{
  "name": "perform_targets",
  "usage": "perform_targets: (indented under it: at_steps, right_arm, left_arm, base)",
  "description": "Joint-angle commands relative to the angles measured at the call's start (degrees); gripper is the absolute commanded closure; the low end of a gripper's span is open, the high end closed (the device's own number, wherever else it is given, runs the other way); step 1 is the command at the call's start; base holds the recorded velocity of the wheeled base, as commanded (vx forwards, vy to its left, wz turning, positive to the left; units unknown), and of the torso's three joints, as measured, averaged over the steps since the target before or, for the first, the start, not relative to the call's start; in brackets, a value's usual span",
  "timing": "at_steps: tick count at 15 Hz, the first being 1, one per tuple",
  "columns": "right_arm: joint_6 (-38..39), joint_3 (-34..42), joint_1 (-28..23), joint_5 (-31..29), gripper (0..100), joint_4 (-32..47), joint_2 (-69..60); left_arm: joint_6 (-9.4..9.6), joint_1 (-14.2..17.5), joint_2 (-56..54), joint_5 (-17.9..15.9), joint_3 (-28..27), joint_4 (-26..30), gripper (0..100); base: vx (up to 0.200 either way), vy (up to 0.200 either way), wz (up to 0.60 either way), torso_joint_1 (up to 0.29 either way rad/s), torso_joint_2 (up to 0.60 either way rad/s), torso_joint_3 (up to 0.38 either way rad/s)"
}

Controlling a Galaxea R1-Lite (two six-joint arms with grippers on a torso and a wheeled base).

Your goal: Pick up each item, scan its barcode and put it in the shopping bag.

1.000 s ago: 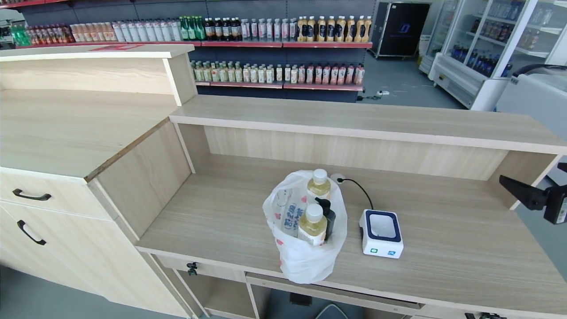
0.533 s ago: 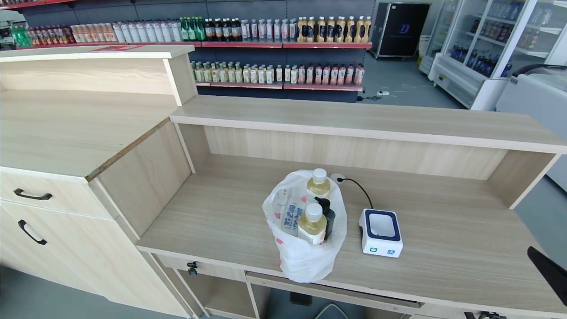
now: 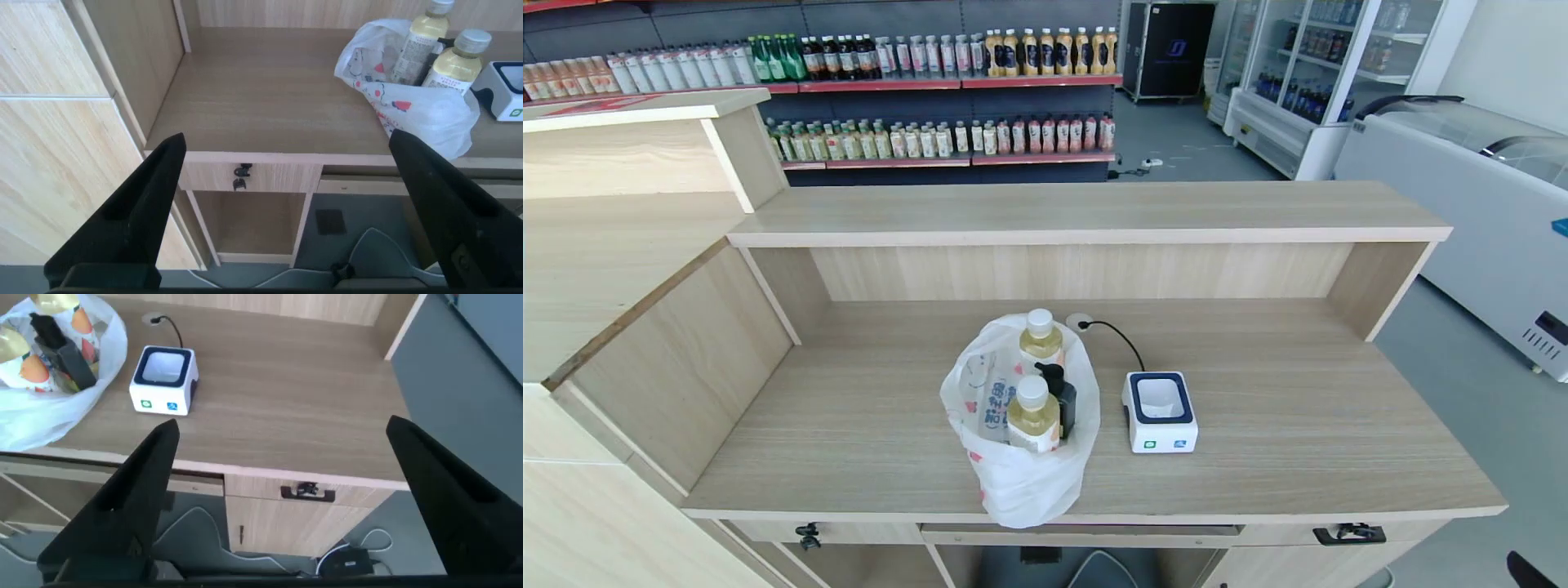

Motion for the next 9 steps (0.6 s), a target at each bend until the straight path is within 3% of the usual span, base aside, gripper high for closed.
perform_targets:
  at_steps: [1,3,5,9]
  right_arm:
    - [0.51,0.0,0.13,-0.38,0,8.25,-8.33]
    - [1.22,0.0,0.13,-3.8,0,16.43,-13.61]
    - [6.4,0.0,3.03,-4.6,0,17.92,-18.97]
    - [10.18,-0.09,2.94,-5.65,0,21.52,-25.12]
  left_arm:
    - [-0.02,0.0,0.0,0.0,0.0,-0.01,0]
    - [-0.02,0.0,0.09,0.0,0.0,-0.01,0]
    - [-0.02,0.0,0.0,0.0,0.0,-0.01,0]
    - [0.06,0.0,0.0,0.0,0.0,-0.01,0]
  base:
    - [0.0,0.0,0.0,0.0,0.0,0.0]
    - [0.0,0.0,0.0,0.0,0.0,0.0]
    - [0.0,0.0,0.0,0.0,0.0,0.0]
    - [0.0,0.0,0.0,0.0,0.0,0.0]
